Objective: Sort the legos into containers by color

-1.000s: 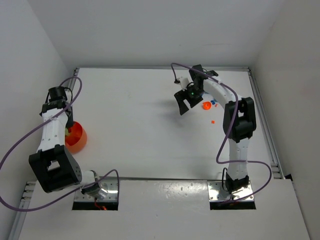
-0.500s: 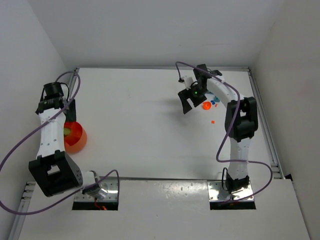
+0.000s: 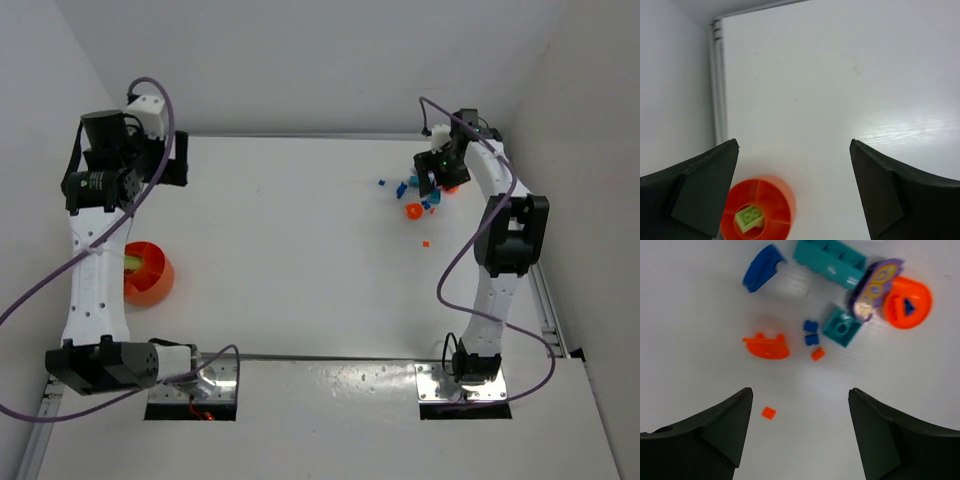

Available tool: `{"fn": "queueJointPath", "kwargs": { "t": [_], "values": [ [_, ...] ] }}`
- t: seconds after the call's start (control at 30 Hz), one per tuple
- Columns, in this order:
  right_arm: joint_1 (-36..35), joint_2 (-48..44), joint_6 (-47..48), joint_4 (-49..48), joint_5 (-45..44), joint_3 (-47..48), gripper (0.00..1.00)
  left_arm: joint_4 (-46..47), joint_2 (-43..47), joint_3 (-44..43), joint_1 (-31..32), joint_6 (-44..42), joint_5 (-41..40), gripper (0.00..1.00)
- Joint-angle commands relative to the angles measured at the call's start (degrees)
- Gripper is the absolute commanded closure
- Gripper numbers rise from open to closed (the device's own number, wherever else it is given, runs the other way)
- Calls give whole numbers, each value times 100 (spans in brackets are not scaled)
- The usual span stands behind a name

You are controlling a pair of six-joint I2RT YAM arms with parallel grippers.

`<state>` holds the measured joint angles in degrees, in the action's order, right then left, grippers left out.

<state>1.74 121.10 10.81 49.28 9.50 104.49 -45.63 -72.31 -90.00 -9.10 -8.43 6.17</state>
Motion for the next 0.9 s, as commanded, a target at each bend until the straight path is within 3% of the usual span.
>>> {"fn": "queueJointPath", "kwargs": {
  "t": [0.0, 0.17, 0.43, 0.63, 0.87],
  "values": [
    [221, 185, -105, -322, -431, 642, 23, -139, -361, -386, 618, 166, 692, 0],
    [344, 668, -272, -445, -545, 1020, 25, -69, -774, -694, 1191, 166, 552, 0],
    [345, 986, -325, -683, -292, 1055, 28, 44, -1022, -818, 1481, 219, 113, 0],
    [178, 1100, 254, -971, 402, 1495, 42, 45, -1074, -765, 1482, 219, 112, 0],
    [-33, 1232, 1623, -1173, 194, 1470, 43, 45, -1074, -651, 1482, 166, 7, 0]
  ]
}}
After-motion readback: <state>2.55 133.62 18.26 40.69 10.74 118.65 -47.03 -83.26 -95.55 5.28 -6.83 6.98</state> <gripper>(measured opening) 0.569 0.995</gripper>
